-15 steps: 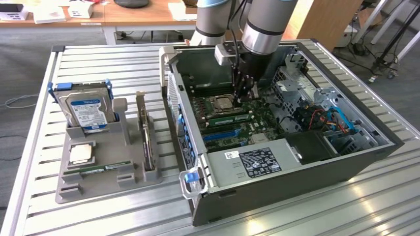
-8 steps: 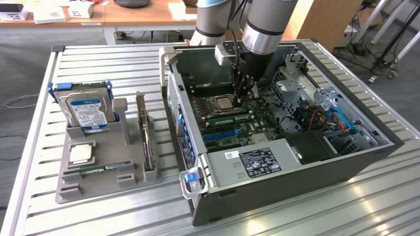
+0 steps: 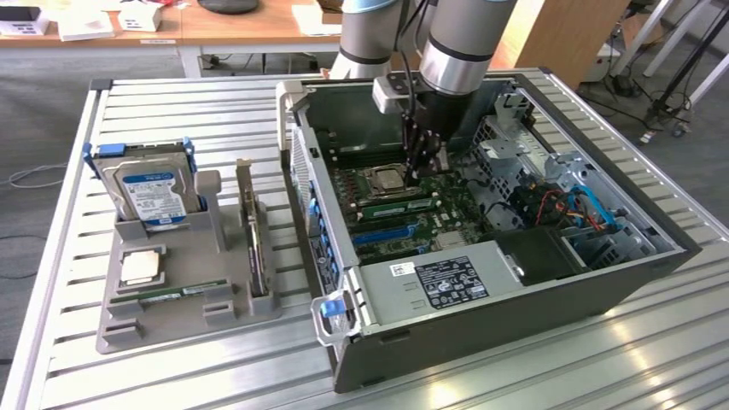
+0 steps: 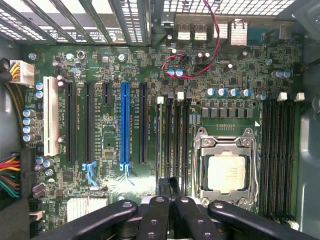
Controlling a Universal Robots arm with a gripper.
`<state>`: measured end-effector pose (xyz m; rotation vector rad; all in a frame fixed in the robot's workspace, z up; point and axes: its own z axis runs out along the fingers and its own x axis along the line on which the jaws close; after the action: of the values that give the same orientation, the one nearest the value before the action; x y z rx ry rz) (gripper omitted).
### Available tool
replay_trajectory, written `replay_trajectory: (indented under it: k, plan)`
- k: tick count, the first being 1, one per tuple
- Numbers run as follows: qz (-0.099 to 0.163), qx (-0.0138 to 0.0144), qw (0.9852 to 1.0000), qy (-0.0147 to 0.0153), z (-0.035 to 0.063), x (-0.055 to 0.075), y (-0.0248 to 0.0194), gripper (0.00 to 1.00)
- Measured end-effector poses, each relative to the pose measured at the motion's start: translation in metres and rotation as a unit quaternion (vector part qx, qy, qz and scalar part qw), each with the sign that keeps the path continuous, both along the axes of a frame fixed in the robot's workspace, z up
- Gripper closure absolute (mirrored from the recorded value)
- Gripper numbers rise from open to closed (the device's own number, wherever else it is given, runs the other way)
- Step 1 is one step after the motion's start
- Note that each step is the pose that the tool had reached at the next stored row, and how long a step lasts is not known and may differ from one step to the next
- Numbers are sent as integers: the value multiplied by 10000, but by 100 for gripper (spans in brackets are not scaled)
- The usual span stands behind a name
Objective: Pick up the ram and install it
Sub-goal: 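Press down the ram until it locks into place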
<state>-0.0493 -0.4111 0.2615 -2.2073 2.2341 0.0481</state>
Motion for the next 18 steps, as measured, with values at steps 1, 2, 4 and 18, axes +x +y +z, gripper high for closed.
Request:
replay_trajectory:
  k: [1,2,4,18]
  plan:
    - [-25,0,10000,0,0,0,0,89]
    - [-64,0,10000,0,0,0,0,89]
    - [-181,0,9998,0,0,0,0,89]
    - [-1388,0,9903,0,-3,0,0,89]
